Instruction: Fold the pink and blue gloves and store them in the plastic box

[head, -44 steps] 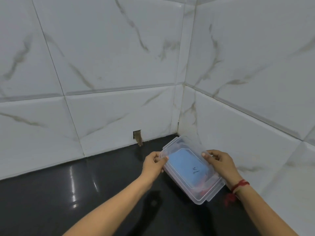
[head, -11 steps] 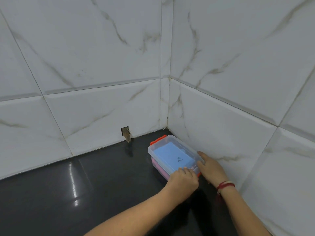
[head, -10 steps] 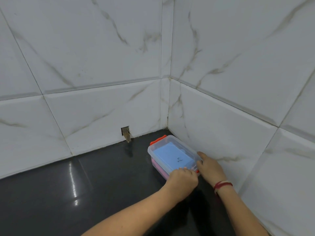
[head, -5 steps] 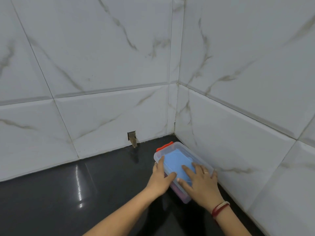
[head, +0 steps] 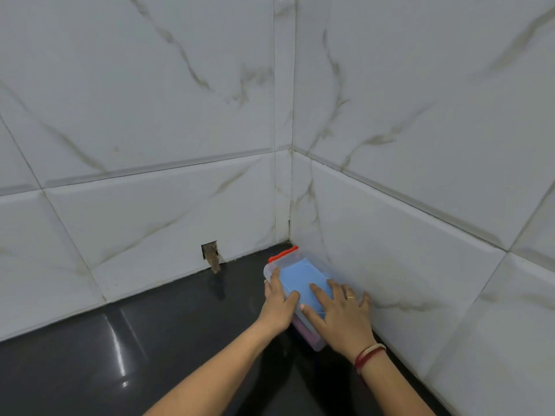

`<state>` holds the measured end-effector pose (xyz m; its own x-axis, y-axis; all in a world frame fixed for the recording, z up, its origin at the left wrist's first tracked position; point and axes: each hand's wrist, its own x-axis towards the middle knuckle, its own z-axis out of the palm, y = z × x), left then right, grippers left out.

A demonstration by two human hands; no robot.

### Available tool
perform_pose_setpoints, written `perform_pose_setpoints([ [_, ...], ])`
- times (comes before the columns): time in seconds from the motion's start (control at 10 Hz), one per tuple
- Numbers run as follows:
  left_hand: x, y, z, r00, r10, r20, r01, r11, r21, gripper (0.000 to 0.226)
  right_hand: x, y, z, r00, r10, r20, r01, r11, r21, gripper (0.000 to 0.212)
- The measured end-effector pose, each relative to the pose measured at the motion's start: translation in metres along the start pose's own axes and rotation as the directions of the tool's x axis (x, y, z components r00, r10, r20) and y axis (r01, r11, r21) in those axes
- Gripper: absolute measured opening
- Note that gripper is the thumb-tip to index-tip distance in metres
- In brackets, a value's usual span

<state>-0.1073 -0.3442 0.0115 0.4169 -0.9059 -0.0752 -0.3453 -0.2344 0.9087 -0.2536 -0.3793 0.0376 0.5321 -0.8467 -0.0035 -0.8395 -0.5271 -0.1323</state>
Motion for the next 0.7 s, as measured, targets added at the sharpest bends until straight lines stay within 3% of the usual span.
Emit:
perform_pose_setpoints([
  [0.3,0.017,0.001,0.000,0.998,0.049,0.027,-0.049,0.999,0.000,0.072,0.012,0.008,0.006,0.999,0.019,-0.048,-0.017,0.999,0.037,0.060],
  [0.5,0.007,0.010,-0.014,0.995,0.068,0.066,-0.068,0.998,-0.003,0.083,0.010,0.007,-0.001,0.999,0.049,0.017,-0.049,0.998,0.043,0.062],
  [0.6,-0.004,0.011,-0.038,0.997,0.075,0.017,-0.077,0.992,0.102,0.087,0.002,0.001,-0.011,0.998,0.061,-0.018,-0.059,0.992,0.110,0.066],
  [0.7,-0.021,0.012,-0.074,0.980,0.144,-0.140,-0.109,0.967,0.230,0.086,-0.005,-0.016,-0.028,0.997,0.017,-0.081,-0.004,0.988,0.153,0.069],
])
